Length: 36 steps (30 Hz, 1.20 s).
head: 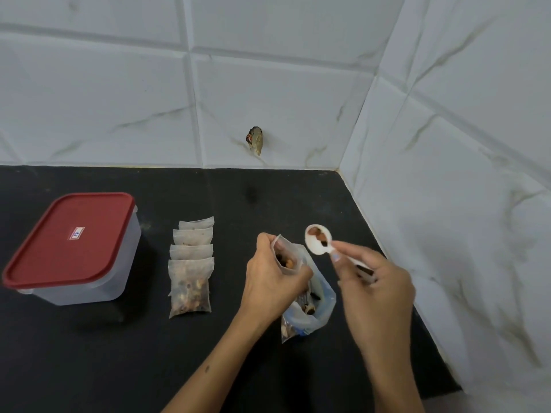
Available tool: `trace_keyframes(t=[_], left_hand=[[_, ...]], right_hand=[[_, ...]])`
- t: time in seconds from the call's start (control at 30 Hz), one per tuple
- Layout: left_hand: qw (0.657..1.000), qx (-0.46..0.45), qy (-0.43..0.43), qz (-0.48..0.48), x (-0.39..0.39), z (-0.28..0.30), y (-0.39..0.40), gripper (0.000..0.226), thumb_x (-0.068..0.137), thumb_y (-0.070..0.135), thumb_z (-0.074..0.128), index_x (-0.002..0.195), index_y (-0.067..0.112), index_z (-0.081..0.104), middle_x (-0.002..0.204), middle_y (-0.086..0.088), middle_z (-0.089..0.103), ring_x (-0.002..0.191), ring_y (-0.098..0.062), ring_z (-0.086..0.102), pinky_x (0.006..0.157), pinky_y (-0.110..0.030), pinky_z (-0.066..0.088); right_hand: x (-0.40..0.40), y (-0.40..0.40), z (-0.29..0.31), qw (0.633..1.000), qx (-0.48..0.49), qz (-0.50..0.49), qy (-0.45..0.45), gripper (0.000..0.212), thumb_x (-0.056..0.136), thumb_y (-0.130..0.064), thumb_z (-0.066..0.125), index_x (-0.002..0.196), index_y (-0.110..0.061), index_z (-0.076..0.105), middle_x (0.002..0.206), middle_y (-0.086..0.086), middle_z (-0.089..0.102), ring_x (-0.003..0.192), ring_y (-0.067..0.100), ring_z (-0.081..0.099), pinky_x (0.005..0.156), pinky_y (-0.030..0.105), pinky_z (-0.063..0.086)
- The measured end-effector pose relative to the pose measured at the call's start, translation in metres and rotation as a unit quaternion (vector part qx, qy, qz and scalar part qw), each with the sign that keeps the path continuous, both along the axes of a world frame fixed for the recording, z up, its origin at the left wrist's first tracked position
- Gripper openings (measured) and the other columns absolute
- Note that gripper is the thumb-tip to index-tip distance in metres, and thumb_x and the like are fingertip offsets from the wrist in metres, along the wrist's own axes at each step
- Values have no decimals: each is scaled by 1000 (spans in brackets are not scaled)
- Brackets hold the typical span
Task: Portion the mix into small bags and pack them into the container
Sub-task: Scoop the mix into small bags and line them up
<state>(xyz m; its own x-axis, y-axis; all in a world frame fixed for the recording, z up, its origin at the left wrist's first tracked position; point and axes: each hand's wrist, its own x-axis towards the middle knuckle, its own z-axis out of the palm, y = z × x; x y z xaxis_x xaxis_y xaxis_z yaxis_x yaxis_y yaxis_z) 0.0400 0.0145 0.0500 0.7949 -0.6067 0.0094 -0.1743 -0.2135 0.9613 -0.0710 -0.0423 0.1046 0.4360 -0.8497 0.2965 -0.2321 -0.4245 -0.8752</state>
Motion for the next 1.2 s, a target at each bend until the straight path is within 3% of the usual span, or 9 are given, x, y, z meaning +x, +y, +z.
trace_keyframes(t=[0.07, 0.17, 0.27, 0.4, 0.57, 0.73, 0.9, 1.03, 1.2], left_hand=[[999, 32, 11, 19, 5, -4, 6, 37, 74, 26, 74, 94, 25, 43, 89, 5, 59, 76, -8, 63, 53, -16, 46], [994, 97, 33, 41, 7, -12, 12, 48, 71, 36, 78, 99, 21, 43, 90, 5, 55, 78, -6, 55, 56, -17, 39], [987, 145, 50, 42, 3, -24, 13, 57, 66, 48, 81, 98, 21, 42, 91, 6, 51, 79, -5, 52, 57, -18, 38], [978, 180, 95, 47, 2, -45, 12, 66, 58, 43, 84, 103, 18, 43, 102, 1, 51, 92, -13, 54, 63, -23, 43], [970, 152, 177, 68, 0, -56, 10, 63, 59, 30, 84, 105, 11, 46, 100, -4, 55, 89, -15, 59, 60, -26, 48], [950, 75, 293, 76, -1, -63, -1, 77, 35, 33, 72, 101, -3, 57, 95, -17, 67, 82, -23, 70, 60, -32, 57], [934, 49, 347, 74, -1, -65, 0, 52, 56, 7, 72, 103, -4, 53, 100, -20, 64, 87, -26, 68, 56, -28, 52], [925, 34, 369, 86, 1, -68, 2, 48, 63, 0, 71, 106, 0, 49, 102, -18, 62, 91, -30, 67, 66, -39, 59], [919, 2, 383, 98, -1, -68, 6, 40, 65, -7, 66, 99, 4, 48, 102, -19, 61, 93, -31, 65, 69, -40, 57]], right_hand=[[-3, -10, -4, 998, 45, -4, 40, 19, 85, -15, 65, 95, -30, 70, 83, -23, 64, 80, -9, 60, 60, 9, 48], [1, -24, -33, 968, 33, 24, 249, 19, 88, -15, 61, 103, -24, 68, 93, -13, 64, 73, -5, 57, 53, 7, 40], [13, -28, -63, 933, 4, 27, 358, 23, 90, -18, 59, 112, -23, 64, 103, -8, 60, 81, 0, 54, 61, 11, 43], [20, -26, -80, 930, -49, 18, 365, 25, 93, -19, 55, 117, -21, 62, 102, -6, 58, 92, 5, 55, 80, 21, 51], [25, -29, -87, 918, -111, 41, 377, 26, 96, -20, 49, 119, -20, 60, 106, -4, 56, 96, 6, 51, 79, 19, 46], [33, -33, -91, 919, -104, 58, 377, 22, 94, -16, 52, 111, -16, 66, 102, -2, 58, 95, 8, 54, 79, 20, 49], [31, -39, -79, 933, -79, 68, 344, 25, 90, -14, 59, 115, -15, 65, 108, 1, 61, 97, 9, 58, 82, 21, 52], [35, -33, -82, 909, -129, 92, 385, 29, 91, -15, 57, 121, -17, 60, 110, 0, 56, 101, 10, 53, 85, 23, 49], [31, -35, -86, 907, -73, 112, 400, 26, 90, -12, 58, 114, -16, 65, 113, 0, 61, 102, 12, 59, 86, 24, 51]])
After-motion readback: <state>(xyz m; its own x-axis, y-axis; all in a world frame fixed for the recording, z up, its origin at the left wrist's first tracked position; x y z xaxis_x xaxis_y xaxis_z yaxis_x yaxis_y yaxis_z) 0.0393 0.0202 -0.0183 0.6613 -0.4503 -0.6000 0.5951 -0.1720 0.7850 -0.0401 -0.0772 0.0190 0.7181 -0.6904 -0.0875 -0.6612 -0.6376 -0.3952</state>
